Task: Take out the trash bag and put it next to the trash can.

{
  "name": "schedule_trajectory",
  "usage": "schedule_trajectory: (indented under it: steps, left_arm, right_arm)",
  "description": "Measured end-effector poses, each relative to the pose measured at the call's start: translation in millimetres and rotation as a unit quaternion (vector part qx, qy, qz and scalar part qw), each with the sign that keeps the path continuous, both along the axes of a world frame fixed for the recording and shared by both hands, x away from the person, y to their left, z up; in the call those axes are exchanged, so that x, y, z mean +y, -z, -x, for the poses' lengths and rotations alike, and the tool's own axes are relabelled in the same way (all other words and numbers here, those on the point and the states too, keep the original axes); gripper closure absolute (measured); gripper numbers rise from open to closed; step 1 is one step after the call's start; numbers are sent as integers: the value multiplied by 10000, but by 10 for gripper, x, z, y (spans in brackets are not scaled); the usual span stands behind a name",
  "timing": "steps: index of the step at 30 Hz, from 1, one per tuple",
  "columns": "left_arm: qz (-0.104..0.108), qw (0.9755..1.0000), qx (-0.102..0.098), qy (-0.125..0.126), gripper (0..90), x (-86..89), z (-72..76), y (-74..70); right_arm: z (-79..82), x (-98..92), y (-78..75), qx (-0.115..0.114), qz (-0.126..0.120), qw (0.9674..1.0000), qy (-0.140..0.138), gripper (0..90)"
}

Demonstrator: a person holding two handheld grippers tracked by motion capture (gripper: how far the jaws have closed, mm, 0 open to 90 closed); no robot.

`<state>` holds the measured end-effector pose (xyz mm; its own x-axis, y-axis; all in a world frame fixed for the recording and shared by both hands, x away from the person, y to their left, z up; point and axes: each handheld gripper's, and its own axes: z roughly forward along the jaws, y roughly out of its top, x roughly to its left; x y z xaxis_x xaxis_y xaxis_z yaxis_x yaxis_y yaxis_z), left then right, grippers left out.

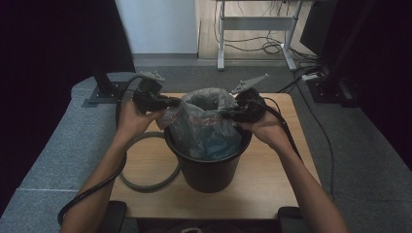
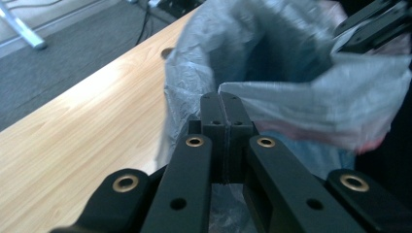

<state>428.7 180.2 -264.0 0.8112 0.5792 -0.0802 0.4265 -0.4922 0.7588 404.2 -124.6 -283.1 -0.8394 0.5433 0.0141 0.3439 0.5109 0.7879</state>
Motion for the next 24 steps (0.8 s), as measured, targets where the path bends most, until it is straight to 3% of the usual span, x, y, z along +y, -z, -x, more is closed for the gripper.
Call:
schedule_trajectory:
  steps: [8,15,17,20,22,24]
  left_arm:
    - [63,9990,-160,401,900,-201,77,-108]
    - [271,9942,-149,1027,900,-406,156,-176]
    - [203,9931,-189,1141,900,-470,187,-202]
    - [203,9903,-170,1364,900,-523,199,-220]
    - [250,9874,-142,1553,900,-563,206,-214]
    - [292,9842,-79,1744,900,-614,210,-197]
  right_arm:
    - [30,132,-67,-67,-250,9991,-329,851]
    - [60,302,-89,-144,-329,9971,-678,839]
    - [67,345,-89,-228,-355,9963,-747,750]
    - [66,387,-79,-104,-419,9956,-826,478]
    - [72,403,-66,-91,-374,9953,-889,400]
    - [81,417,-60,-63,-390,9947,-953,377]
